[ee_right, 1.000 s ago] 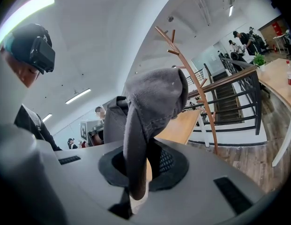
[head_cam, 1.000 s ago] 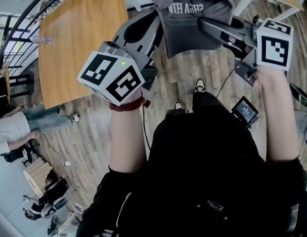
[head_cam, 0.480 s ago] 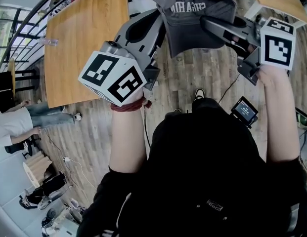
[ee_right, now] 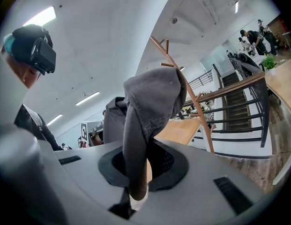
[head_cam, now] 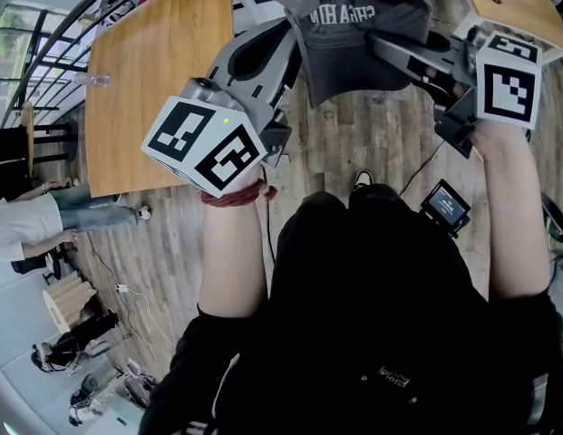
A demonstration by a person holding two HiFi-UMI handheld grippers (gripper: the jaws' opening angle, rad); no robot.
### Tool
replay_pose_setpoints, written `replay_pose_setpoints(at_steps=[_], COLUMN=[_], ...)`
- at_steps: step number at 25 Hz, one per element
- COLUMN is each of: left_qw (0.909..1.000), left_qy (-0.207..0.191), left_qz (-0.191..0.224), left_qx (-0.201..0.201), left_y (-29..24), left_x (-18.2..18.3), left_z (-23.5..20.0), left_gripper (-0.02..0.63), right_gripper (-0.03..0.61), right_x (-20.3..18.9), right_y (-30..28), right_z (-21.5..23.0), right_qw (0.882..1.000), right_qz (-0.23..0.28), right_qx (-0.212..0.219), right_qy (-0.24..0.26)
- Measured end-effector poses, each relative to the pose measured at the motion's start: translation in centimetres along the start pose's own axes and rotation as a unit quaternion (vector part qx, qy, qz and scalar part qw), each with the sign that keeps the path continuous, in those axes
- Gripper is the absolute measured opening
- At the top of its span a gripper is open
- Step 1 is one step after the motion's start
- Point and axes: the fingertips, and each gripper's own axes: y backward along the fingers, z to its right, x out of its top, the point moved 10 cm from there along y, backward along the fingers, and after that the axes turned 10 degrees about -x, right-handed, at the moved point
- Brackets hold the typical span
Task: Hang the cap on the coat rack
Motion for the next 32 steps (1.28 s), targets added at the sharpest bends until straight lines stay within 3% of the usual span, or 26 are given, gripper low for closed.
replay_pose_setpoints(at_steps=[29, 32], left_qw=[1.0000, 1.0000], left_qy=[-0.008, -0.007], left_qz=[-0.002, -0.002], left_qx=[-0.006, -0.005], left_y=[-0.2, -0.3], left_x=[-0.4, -0.1], left_z=[-0.1, -0.1], left_gripper=[0.003, 0.003], right_gripper=[0.041, 0.041], right_x=[-0.5, 0.2], right_y=[-0.1, -0.1], right_z=[0.4, 0.2], right_qw=[1.000, 1.000], right_qz=[0.004, 0.006], right_qx=[0.006, 0.010], right_qy=[-0.002, 0.017])
